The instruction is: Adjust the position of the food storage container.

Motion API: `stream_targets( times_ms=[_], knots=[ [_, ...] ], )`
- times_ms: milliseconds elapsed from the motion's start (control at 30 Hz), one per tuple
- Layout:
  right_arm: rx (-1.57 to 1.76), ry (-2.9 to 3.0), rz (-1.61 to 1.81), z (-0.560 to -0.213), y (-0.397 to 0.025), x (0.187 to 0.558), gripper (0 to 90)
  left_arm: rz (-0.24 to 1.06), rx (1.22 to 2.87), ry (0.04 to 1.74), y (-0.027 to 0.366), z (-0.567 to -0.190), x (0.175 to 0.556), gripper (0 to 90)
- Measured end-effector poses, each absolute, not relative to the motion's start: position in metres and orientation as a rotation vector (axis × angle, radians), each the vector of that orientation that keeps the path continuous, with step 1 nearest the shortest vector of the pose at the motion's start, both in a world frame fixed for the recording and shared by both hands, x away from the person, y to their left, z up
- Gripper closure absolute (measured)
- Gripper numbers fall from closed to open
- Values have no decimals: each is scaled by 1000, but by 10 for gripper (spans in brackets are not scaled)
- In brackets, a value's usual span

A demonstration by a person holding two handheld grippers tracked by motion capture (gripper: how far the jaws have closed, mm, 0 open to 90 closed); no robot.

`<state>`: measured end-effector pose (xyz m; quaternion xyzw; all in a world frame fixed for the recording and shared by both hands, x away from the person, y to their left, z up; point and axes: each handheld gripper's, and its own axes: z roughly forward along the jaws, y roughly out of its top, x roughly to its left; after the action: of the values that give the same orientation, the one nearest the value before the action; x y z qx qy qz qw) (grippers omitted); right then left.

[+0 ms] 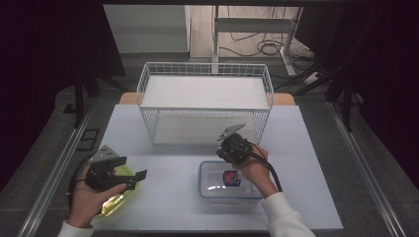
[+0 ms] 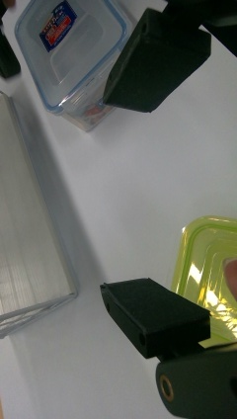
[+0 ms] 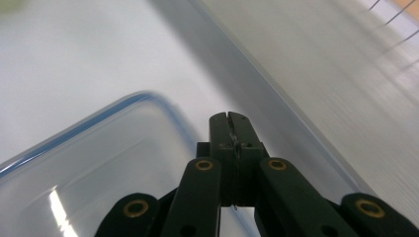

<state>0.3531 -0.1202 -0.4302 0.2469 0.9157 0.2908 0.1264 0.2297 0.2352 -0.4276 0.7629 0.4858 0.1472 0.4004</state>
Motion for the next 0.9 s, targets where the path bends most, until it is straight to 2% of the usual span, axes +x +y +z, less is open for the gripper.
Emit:
stream_targets(
  times_ms=[233, 567, 700, 900],
  knots=[
    [733, 2662, 940, -417, -172, 307, 896, 367, 1940, 1229, 231, -429, 229, 126],
    [1015, 2541, 859, -429, -267, 270, 896, 346, 1939, 1234, 222, -432, 227, 127],
    [1110, 2547, 792, -444, -278, 275, 896, 326, 1936, 1232, 217, -431, 223, 126],
    [1083, 2620, 728, -466, -257, 285, 896, 307, 1938, 1224, 210, -429, 216, 125]
  ],
)
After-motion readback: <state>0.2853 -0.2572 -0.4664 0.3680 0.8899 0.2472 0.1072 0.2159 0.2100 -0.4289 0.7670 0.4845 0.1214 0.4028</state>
